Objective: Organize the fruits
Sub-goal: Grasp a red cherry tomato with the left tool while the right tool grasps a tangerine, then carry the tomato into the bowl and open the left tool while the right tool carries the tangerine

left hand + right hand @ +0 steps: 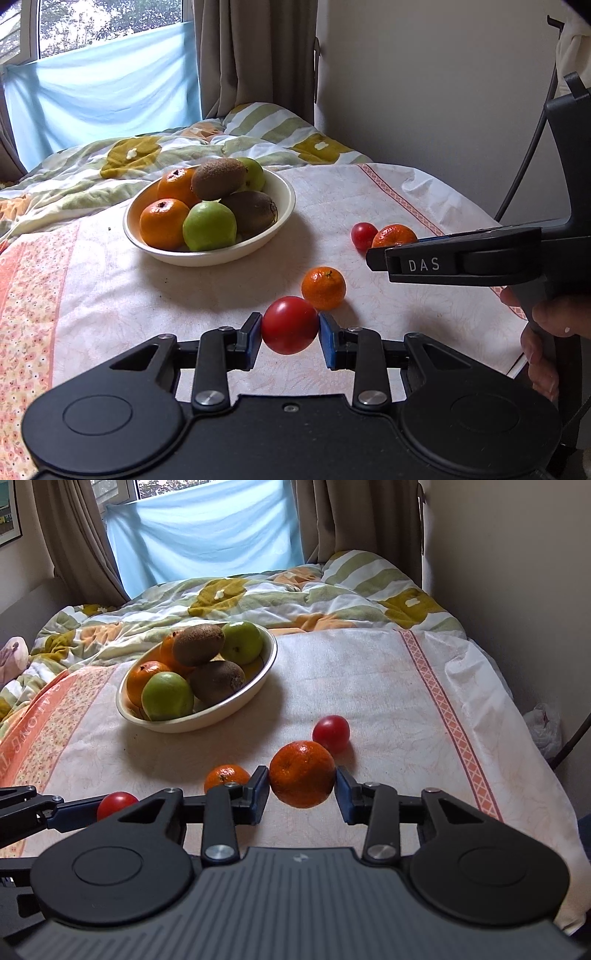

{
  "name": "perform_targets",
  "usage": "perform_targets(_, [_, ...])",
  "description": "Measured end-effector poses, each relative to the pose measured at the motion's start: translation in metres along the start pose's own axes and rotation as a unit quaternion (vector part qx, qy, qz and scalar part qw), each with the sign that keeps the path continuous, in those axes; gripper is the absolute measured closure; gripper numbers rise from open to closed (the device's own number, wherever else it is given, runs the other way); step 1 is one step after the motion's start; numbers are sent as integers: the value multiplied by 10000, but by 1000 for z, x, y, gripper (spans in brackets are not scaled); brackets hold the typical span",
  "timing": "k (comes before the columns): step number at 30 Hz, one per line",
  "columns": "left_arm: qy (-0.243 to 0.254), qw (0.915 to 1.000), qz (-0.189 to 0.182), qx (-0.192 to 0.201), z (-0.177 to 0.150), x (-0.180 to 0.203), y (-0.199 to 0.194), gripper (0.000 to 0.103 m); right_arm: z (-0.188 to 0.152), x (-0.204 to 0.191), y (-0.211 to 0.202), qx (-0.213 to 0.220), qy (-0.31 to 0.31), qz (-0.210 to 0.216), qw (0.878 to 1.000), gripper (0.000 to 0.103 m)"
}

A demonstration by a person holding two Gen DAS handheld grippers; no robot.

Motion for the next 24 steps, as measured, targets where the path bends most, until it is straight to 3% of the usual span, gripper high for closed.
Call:
perform_targets(10, [-160,9990,320,256,40,-3,-39,67,45,-6,-31,124,-49,368,9992,50])
perform_targets(24, [-400,9897,1237,608,109,-39,-68,67,117,-22,-31,271,-548,1098,9921,50])
Point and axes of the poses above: each gripper's, at about its wrist camera, not at the fingertips, and y roughly the way its jaws point, x to its right, z to its top, the point moved 1 cm from there along y, roughly the way its jaws point, and after that the axes turned 14 degrees about -z, right-handed, at the moved point
